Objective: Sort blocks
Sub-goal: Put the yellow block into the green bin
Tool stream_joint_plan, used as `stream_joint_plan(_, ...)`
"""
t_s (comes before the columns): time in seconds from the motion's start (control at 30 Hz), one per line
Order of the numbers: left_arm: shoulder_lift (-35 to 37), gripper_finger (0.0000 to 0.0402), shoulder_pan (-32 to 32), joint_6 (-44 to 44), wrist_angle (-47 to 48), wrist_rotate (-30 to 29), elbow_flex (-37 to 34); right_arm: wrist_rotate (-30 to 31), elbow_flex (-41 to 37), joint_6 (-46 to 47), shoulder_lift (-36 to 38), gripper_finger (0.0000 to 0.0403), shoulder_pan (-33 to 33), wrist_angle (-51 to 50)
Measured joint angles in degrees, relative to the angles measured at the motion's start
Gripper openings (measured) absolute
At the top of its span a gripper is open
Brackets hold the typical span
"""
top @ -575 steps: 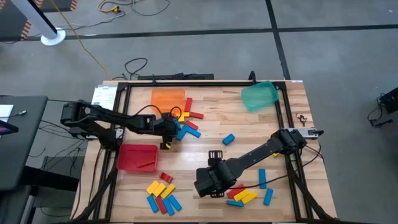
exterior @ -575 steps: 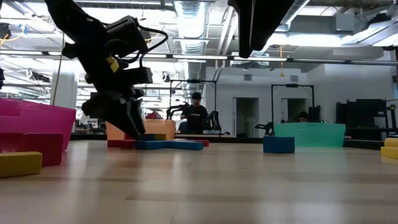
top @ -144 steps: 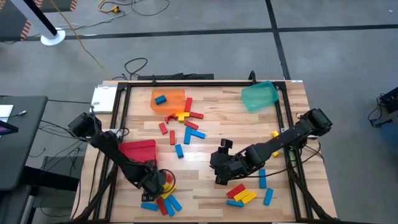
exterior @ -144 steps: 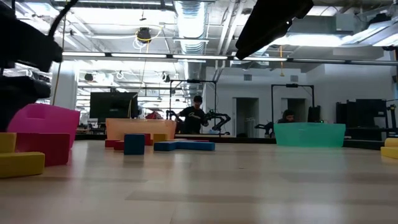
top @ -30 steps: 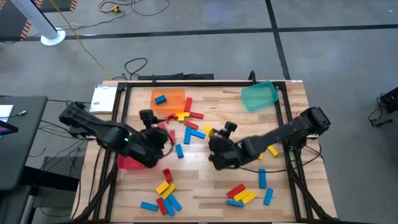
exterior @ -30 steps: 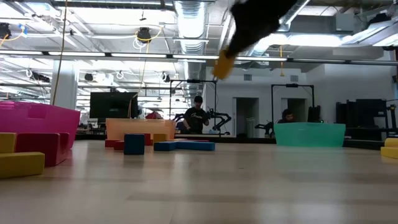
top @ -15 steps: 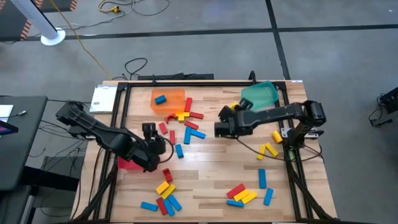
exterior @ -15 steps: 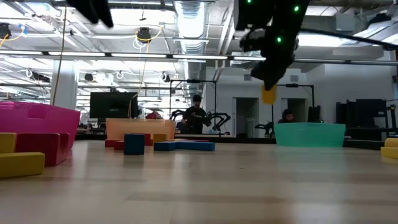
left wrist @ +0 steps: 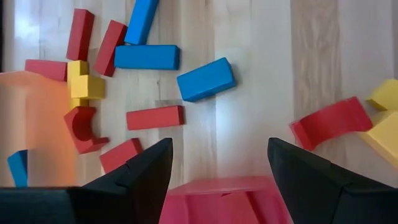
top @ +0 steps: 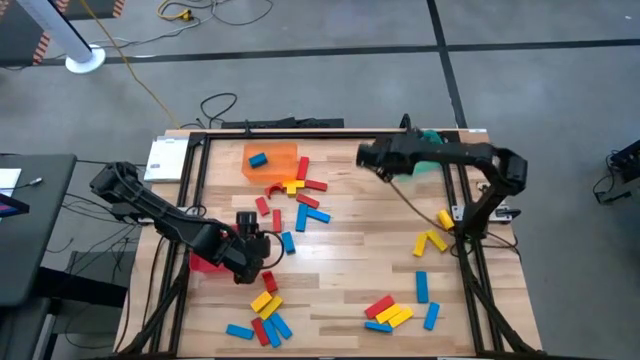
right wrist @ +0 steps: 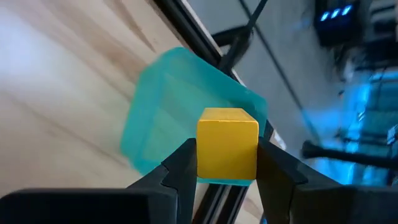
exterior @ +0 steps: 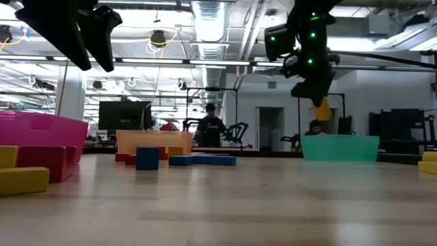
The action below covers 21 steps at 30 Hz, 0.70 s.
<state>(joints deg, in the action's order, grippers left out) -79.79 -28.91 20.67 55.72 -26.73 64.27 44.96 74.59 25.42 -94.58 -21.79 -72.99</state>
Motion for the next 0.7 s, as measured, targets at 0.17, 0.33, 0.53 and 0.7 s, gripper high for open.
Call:
stream_joint_plan(0.17, 0.0, 0.0259, 0.0, -0.05, -1.31, 0.4, 0.0, -6.98, 0.0, -5.59, 2.27, 0.0148, -7.15, 4.83)
stream_joint_plan(0.33, 0.0, 0.0259, 0.0, -0.03, -1.9, 1.45, -0.04, -12.23, -0.21, -8.99, 2.51, 0.0148, -12.96, 7.72)
stream_joint_plan(0.53, -0.02, 0.0259, 0.0, -0.3, -7.43, 5.31, -3.84, -15.75, -3.42, -10.82, 2.53, 0.0148, -17.93, 11.18)
stream_joint_plan(0.7, -0.04, 0.0259, 0.56, -1.17, -12.01, 6.06, -7.45, -19.73, -8.11, -12.24, 2.47, 0.0148, -21.17, 16.65)
